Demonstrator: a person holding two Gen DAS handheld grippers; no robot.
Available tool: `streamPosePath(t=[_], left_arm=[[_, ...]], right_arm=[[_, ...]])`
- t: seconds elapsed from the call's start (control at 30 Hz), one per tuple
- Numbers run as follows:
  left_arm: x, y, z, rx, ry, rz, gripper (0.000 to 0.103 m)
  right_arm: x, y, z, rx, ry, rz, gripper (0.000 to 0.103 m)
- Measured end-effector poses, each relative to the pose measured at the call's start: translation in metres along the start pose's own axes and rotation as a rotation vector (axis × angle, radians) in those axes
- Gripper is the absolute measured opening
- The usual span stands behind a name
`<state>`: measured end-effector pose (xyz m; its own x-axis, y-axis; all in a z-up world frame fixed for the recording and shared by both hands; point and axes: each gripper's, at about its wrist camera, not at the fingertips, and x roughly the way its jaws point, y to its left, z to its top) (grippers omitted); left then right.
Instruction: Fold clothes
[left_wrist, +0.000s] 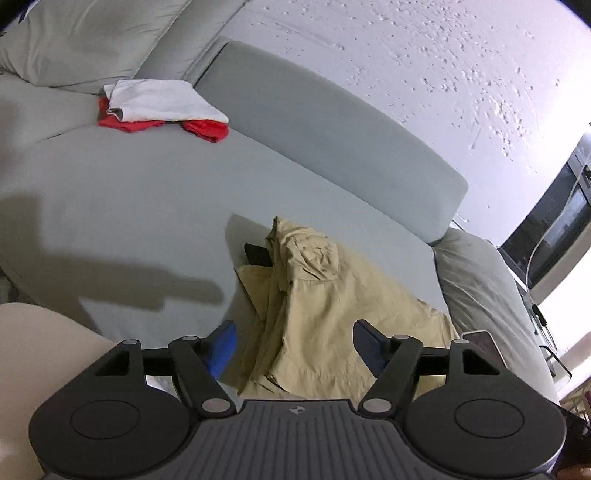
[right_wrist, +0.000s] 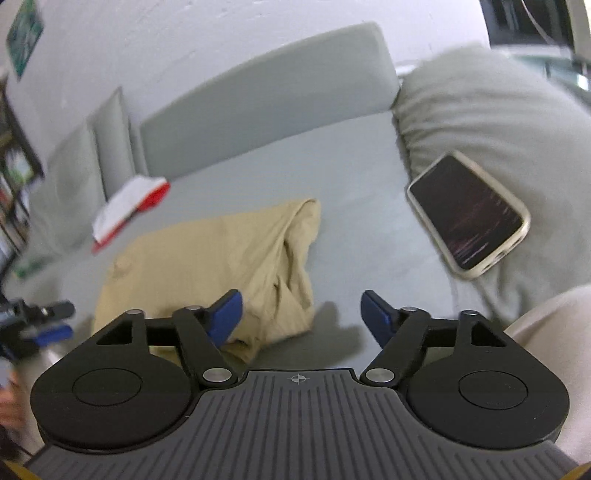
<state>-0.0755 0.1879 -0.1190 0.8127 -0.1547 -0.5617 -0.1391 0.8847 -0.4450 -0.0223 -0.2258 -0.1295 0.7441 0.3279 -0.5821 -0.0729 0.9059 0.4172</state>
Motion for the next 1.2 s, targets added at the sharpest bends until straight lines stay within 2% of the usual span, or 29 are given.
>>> streamPosePath(t=[0.1,0.23,0.3,0.37,0.43,0.57,0.67,0.7,0.73,0.8,0.9,0.97,1.03,1.07,1.13,1.17,1.2], left_arm=[[0.012,-0.006,0.002,0.021,0.017,0.022,0.076],[0.033,-0.011,0.005,0.051,0.075,0.067,0.077],[0.042,-0.011,0.004,0.049,0.125,0.077,0.074],[0.053,-0.011,0.003,0.049,0.169,0.070,0.065],[0.064,-0.011,0.003,0.052,0.209,0.065,0.065],[0.069,-0.010,0.002,0.067,0.230,0.061,0.063],[0.067,-0.010,0.001,0.094,0.233,0.051,0.059],[0.067,-0.010,0.000,0.102,0.235,0.048,0.058],[0.066,-0.010,0.000,0.111,0.237,0.044,0.057],[0.064,-0.009,-0.001,0.121,0.245,0.034,0.056],[0.067,-0.009,-0.001,0.144,0.267,0.022,0.059],[0.073,-0.011,0.000,0.177,0.290,0.014,0.066],[0.076,-0.013,0.001,0.198,0.301,0.016,0.066],[0.075,-0.014,0.002,0.206,0.301,0.017,0.057],[0.066,-0.017,0.001,0.227,0.289,0.022,0.039],[0.061,-0.020,0.001,0.241,0.281,0.034,0.032],[0.056,-0.022,0.001,0.226,0.280,0.039,0.030]], right_arm=[[0.008,-0.011,0.000,0.106,0.029,0.045,0.078],[0.012,-0.018,-0.002,0.147,0.039,0.073,0.079],[0.016,-0.021,-0.001,0.162,0.054,0.088,0.079],[0.022,-0.022,0.001,0.172,0.067,0.103,0.079],[0.029,-0.024,0.004,0.173,0.073,0.105,0.077],[0.048,-0.022,0.011,0.150,0.086,0.094,0.077],[0.058,-0.014,0.013,0.111,0.079,0.129,0.077],[0.063,-0.010,0.012,0.088,0.093,0.152,0.076],[0.067,-0.006,0.011,0.069,0.105,0.167,0.070],[0.072,-0.001,0.008,0.057,0.128,0.187,0.054],[0.073,-0.008,0.005,0.114,0.153,0.222,0.051],[0.076,-0.010,0.005,0.126,0.165,0.235,0.053],[0.080,-0.006,0.004,0.097,0.174,0.234,0.058],[0.081,-0.001,0.003,0.059,0.172,0.221,0.057],[0.080,0.014,0.001,-0.031,0.152,0.149,0.035],[0.078,0.021,0.001,-0.066,0.139,0.120,0.023],[0.076,0.028,0.003,-0.094,0.125,0.103,0.013]])
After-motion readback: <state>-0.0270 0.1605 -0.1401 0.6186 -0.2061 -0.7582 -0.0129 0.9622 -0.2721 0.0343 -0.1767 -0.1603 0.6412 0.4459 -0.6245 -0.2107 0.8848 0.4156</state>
